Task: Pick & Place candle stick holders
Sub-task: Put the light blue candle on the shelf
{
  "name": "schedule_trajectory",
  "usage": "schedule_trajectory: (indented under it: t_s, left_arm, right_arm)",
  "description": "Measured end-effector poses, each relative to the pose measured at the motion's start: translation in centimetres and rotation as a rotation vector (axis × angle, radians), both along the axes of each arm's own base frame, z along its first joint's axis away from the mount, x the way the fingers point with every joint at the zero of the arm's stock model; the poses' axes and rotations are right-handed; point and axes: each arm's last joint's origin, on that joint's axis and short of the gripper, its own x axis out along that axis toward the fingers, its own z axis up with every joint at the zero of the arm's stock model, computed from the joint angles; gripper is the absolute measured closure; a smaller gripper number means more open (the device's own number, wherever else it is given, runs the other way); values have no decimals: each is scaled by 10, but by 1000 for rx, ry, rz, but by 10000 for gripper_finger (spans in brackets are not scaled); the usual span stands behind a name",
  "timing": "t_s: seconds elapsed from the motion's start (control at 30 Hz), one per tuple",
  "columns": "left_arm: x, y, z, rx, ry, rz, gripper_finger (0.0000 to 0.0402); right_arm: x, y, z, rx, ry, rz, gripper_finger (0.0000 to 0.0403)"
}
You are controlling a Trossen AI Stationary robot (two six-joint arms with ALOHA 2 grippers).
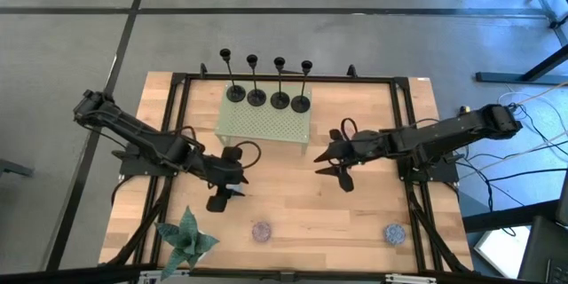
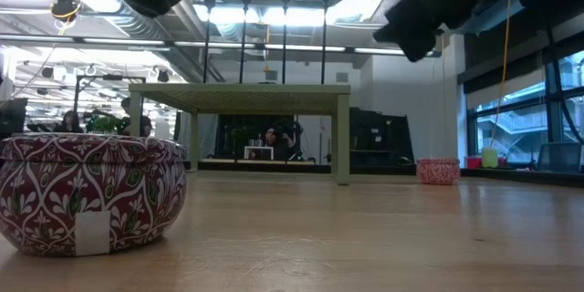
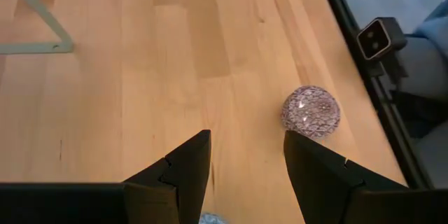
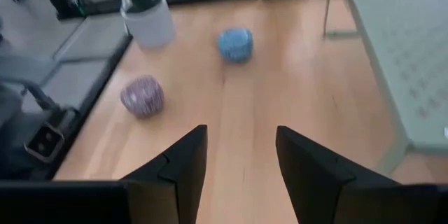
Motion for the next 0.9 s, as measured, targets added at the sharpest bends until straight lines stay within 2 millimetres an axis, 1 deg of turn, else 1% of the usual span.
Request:
schedule_trajectory:
  t_s: [0.13,0.23,0.43,0.6,0.77,0.9]
  left_arm:
    - [1,0,-2,18,7,14,224]
    - [1,0,-3,-2,23,18,224]
    - [-4,1,-8,-37,106,66,224]
    - [-8,3,-11,-8,154,39,222]
    - [-6,2,-14,-12,172,54,197]
    - [-4,3,-27,26,271,76,161]
  right_arm:
    - [3,1,7,17,-89,4,228]
    - [4,3,12,41,-143,42,228]
    - [4,3,13,45,-152,69,228]
    - [4,3,12,51,-146,66,227]
    - [4,3,12,51,-145,66,227]
    - [4,3,12,50,-140,66,227]
